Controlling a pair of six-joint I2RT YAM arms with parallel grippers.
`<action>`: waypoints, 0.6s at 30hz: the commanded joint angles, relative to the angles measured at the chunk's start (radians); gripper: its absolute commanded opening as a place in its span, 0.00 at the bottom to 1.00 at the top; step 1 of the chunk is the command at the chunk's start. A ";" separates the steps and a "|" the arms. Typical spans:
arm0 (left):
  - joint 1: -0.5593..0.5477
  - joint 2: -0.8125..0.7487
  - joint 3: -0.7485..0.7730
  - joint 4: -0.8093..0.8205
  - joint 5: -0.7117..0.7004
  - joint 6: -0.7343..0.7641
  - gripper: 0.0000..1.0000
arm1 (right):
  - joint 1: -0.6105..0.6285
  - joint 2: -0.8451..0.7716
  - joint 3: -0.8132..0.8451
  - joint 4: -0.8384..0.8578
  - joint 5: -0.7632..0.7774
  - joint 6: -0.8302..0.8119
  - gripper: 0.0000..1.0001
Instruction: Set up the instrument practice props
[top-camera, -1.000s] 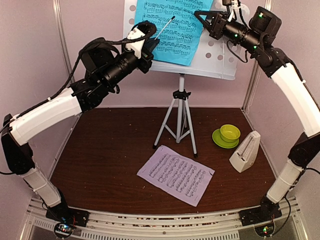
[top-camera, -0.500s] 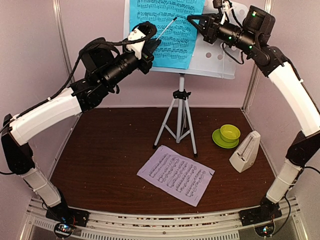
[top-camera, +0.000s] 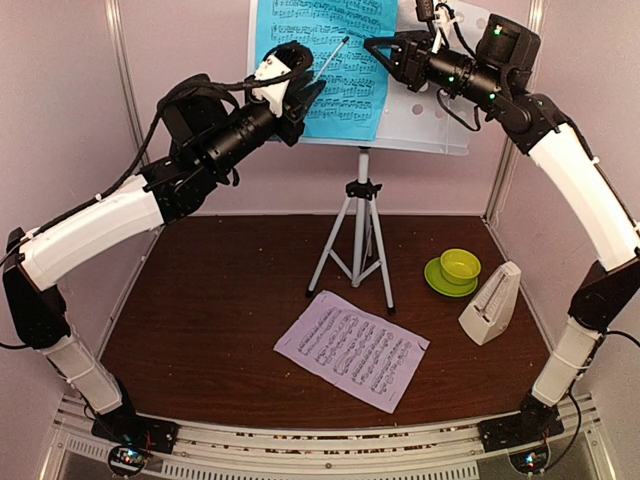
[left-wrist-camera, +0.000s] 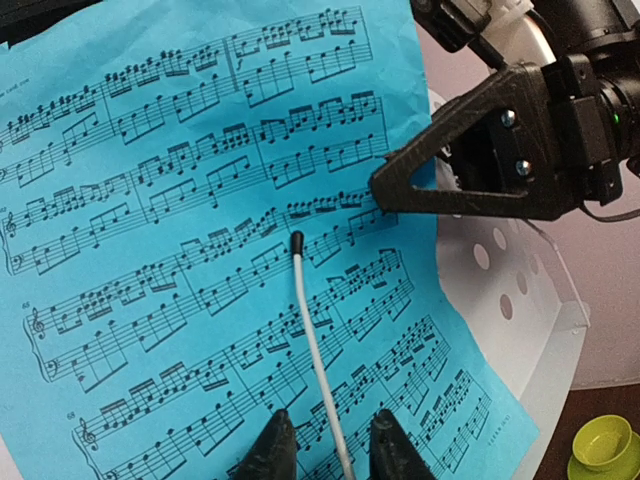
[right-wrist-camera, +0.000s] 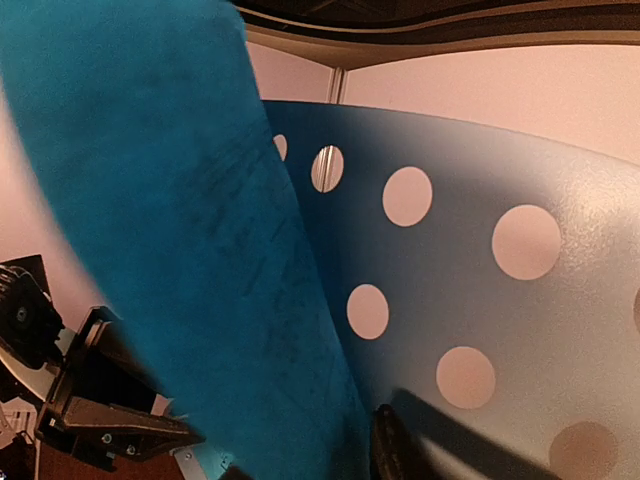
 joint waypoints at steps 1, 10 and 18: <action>0.004 -0.006 0.025 0.074 0.011 -0.003 0.32 | 0.006 0.010 0.030 0.025 0.026 -0.002 0.30; 0.002 -0.037 0.031 0.039 0.033 -0.004 0.67 | 0.006 -0.013 0.030 0.037 0.081 -0.010 0.56; -0.011 -0.167 -0.068 -0.038 0.022 -0.028 0.89 | 0.004 -0.083 -0.005 0.051 0.163 0.017 0.90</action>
